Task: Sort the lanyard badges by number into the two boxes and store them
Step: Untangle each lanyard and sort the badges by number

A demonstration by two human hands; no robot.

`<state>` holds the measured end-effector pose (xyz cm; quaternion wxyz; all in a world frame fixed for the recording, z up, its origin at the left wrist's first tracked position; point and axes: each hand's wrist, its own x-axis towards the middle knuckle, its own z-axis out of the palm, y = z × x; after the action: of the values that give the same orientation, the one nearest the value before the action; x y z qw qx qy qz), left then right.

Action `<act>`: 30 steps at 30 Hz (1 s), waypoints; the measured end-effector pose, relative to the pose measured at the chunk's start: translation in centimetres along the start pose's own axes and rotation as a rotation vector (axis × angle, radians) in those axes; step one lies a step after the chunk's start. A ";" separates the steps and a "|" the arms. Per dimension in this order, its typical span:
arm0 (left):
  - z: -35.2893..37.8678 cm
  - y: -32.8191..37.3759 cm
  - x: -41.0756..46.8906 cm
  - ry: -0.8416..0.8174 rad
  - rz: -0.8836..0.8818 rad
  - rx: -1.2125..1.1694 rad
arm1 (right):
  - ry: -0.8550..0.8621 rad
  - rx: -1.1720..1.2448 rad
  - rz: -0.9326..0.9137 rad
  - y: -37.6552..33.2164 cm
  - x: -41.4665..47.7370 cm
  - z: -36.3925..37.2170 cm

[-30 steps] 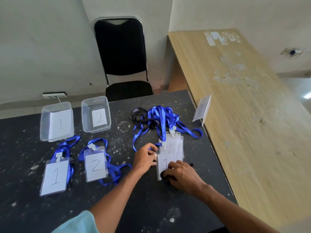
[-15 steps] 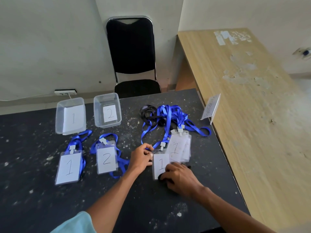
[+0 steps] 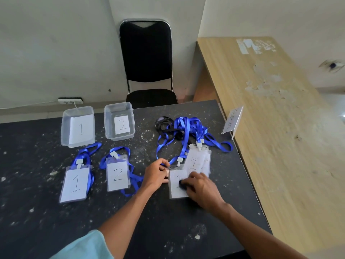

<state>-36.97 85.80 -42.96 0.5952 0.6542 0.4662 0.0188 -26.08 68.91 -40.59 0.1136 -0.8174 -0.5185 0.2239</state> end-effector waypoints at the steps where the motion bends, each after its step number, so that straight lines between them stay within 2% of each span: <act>1: 0.0 0.0 0.0 -0.004 0.002 -0.001 | 0.083 0.012 0.086 0.2 1.1 -0.1; 3: -0.2 -0.2 0.0 -0.014 0.004 -0.011 | 0.126 0.020 0.157 -0.7 3.1 0.2; 8: -0.4 -0.6 0.4 -0.045 -0.020 -0.067 | 0.096 0.060 0.066 -3.2 4.3 1.9; 11: -0.4 -0.8 0.6 -0.060 -0.038 -0.099 | 0.167 0.179 0.198 -2.4 5.0 1.8; 13: -0.4 -0.8 0.6 -0.066 -0.035 -0.091 | 0.167 0.191 0.181 -2.4 5.4 2.0; 18: -0.4 -0.9 0.5 -0.036 -0.007 0.005 | -0.043 0.018 -0.071 -2.1 2.9 1.2; 21: -0.5 -0.7 0.4 -0.052 -0.011 -0.024 | -0.265 -0.071 -0.252 -1.2 0.5 0.2; 23: -0.4 -0.5 0.2 -0.054 -0.006 -0.025 | -0.336 -0.028 -0.233 -0.1 0.2 -0.8; 24: -0.4 -0.5 0.2 -0.051 -0.005 -0.022 | -0.283 0.041 -0.151 0.5 0.5 -1.3; 27: -0.3 -0.5 0.2 -0.044 -0.013 -0.014 | 0.077 0.173 0.123 1.9 2.4 -2.0; 28: -0.3 -0.5 0.2 -0.048 -0.015 -0.015 | 0.139 0.157 0.140 1.7 3.0 -1.8; 30: -0.3 -0.5 0.1 -0.047 -0.013 -0.010 | 0.120 0.102 0.109 0.6 3.4 -0.7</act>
<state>-37.39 86.07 -43.38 0.6093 0.6485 0.4562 0.0015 -24.01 71.75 -41.03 0.1738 -0.8495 -0.4534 0.2065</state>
